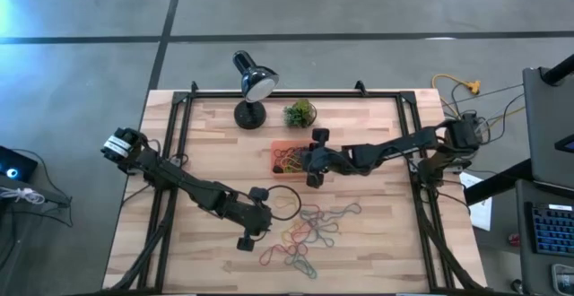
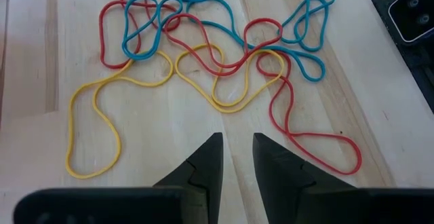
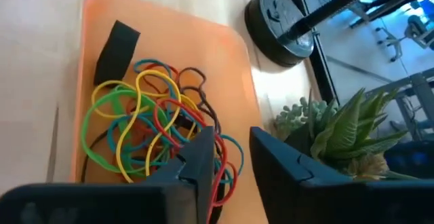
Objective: Pick and place rubber bands into bin
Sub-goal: Put the yellow rubber band into the orange bin
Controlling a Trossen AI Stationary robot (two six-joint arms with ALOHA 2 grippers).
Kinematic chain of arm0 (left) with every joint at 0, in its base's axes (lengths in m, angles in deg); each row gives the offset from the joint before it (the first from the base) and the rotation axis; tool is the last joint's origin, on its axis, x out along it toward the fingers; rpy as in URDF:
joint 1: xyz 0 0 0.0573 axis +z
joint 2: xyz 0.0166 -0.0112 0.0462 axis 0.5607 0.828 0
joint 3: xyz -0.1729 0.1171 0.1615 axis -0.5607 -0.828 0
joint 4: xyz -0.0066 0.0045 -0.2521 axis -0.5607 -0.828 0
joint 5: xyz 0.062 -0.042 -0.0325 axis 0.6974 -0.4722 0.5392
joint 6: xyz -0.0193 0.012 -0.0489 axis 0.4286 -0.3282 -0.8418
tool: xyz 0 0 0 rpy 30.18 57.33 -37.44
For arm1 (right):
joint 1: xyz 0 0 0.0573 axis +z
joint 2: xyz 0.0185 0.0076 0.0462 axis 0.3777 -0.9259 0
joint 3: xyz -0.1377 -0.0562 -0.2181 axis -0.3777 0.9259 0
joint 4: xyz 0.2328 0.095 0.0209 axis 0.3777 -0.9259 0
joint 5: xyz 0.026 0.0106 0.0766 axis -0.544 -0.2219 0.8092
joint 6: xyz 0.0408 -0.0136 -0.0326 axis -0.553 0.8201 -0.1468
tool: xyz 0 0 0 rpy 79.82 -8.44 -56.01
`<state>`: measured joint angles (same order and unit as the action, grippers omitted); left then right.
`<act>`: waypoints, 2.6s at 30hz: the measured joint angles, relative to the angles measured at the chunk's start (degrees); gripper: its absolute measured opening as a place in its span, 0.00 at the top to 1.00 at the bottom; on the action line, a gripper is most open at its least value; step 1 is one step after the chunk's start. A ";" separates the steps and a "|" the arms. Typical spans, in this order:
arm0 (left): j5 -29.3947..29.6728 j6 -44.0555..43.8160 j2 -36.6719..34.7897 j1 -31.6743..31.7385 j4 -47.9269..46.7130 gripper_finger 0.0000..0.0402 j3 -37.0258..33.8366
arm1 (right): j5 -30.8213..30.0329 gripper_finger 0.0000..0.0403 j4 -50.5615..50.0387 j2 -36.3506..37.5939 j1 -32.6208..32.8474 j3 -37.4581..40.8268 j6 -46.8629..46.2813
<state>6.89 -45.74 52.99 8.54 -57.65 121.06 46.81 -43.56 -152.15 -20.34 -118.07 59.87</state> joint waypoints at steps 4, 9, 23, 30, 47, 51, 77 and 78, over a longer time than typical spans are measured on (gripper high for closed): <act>7.51 2.77 0.08 -0.02 1.14 0.84 0.00 | -0.17 0.74 0.08 1.54 1.61 -0.07 0.09; 16.64 4.48 1.55 0.33 1.90 0.84 -0.02 | 0.29 0.73 -1.50 3.01 5.93 -0.36 0.20; 16.48 9.91 14.87 3.37 13.19 0.84 0.36 | 0.23 0.80 -2.86 8.11 26.63 -0.55 -1.96; 11.51 -0.58 15.21 8.16 13.08 0.84 0.55 | -5.71 0.83 -3.64 9.37 31.79 -0.33 -4.05; 1.41 -10.79 14.56 12.07 1.73 0.84 2.34 | -7.53 0.84 -6.39 9.59 32.38 -0.26 -5.13; 1.37 -10.74 14.56 12.06 -0.27 0.86 2.47 | -7.51 0.84 -6.39 9.61 32.38 -0.26 -5.64; 20.23 -7.33 9.34 5.76 -11.73 1.00 3.66 | -7.49 0.85 -6.84 9.59 32.36 -0.15 -5.77; 21.58 -7.39 8.78 5.27 -12.92 1.00 4.09 | -7.49 0.85 -6.86 9.59 32.36 -0.11 -5.77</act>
<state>28.46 -53.12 61.76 13.81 -70.57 125.14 39.32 -50.42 -142.56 12.02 -118.18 54.10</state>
